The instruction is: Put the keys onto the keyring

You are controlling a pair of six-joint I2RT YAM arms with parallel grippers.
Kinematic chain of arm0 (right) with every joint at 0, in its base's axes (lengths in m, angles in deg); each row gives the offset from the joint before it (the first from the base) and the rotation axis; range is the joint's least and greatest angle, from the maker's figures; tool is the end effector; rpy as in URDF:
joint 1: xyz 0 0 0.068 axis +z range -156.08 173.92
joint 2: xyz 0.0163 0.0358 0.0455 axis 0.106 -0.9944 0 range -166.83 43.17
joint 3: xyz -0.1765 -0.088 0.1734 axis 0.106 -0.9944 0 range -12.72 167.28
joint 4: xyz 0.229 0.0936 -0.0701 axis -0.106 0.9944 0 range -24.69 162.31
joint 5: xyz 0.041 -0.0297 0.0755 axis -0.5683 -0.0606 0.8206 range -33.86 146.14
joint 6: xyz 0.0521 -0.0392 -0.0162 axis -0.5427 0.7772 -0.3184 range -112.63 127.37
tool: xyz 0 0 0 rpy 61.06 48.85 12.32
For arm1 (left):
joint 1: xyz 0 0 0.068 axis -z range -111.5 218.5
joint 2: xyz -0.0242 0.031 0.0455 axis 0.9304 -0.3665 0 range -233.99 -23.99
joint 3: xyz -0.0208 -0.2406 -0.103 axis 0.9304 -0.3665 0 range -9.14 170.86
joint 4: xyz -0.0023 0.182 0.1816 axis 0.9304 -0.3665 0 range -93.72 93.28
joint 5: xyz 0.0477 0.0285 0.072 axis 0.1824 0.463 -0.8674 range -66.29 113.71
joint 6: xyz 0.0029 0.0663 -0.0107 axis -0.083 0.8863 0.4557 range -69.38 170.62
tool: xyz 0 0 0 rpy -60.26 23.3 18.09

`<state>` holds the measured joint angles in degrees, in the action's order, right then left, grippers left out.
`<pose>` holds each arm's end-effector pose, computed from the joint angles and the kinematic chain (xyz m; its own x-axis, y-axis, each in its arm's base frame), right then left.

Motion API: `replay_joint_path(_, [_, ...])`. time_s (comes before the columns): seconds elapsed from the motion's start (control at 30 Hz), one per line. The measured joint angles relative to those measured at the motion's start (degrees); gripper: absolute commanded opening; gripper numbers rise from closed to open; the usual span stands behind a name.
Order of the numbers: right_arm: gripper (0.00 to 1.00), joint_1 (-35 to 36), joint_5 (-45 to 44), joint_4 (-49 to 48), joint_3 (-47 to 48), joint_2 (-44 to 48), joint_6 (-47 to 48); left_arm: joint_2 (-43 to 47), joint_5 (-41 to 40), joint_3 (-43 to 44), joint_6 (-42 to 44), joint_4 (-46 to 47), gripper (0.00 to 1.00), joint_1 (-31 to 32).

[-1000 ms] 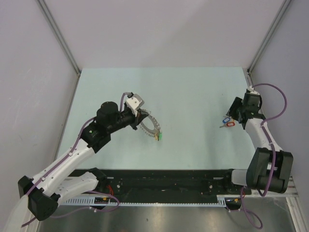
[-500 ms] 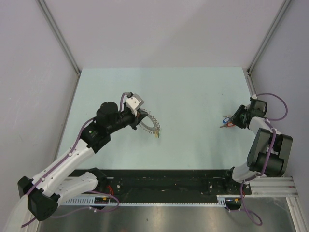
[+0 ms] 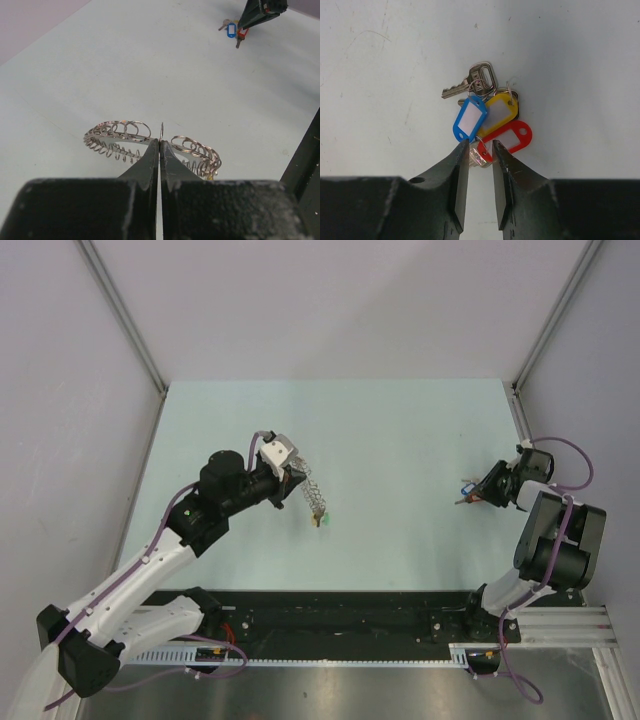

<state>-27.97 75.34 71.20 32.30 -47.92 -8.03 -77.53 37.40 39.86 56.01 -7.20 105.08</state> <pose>0.2957 -0.0998 0.1372 -0.6611 0.5358 -0.5253 0.3521 0.8397 0.4133 0.1816 -0.1506 0.3254 -0.1357 0.2142 -0.9673 0.7787 0.6267 0.0295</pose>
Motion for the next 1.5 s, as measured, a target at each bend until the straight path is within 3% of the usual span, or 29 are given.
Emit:
replay_joint_path(0.57, [0.24, -0.11, 2.16, -0.5, 0.0, -1.84, 0.87, 0.72, 0.02, 0.02, 0.02, -0.04, 0.0, 0.0])
replay_joint_path(0.67, [0.17, -0.11, 2.38, -0.5, 0.0, -1.92, 1.05, 0.72, 0.02, 0.0, 0.02, -0.04, 0.0, -0.02])
replay_joint_path(0.8, [0.01, -0.11, 3.02, -0.44, 0.0, -1.9, 1.51, 0.72, 0.02, 0.02, 0.02, -0.04, 0.0, -0.02])
replay_joint_path(1.03, [0.0, 0.7, 2.97, 1.44, -0.13, 1.84, 2.6, 0.74, 0.07, 0.0, 0.02, -0.04, 0.0, -0.02])
replay_joint_path(1.23, [0.0, 6.71, 1.16, 2.89, -0.13, 10.23, 5.01, 0.92, 0.13, 0.02, 0.07, -0.04, 0.01, -0.02])
replay_joint_path(1.5, [0.0, 24.52, 2.19, 3.82, -0.15, 16.52, 11.61, 1.7, -1.09, 0.0, 0.61, -0.37, 0.0, -0.02])
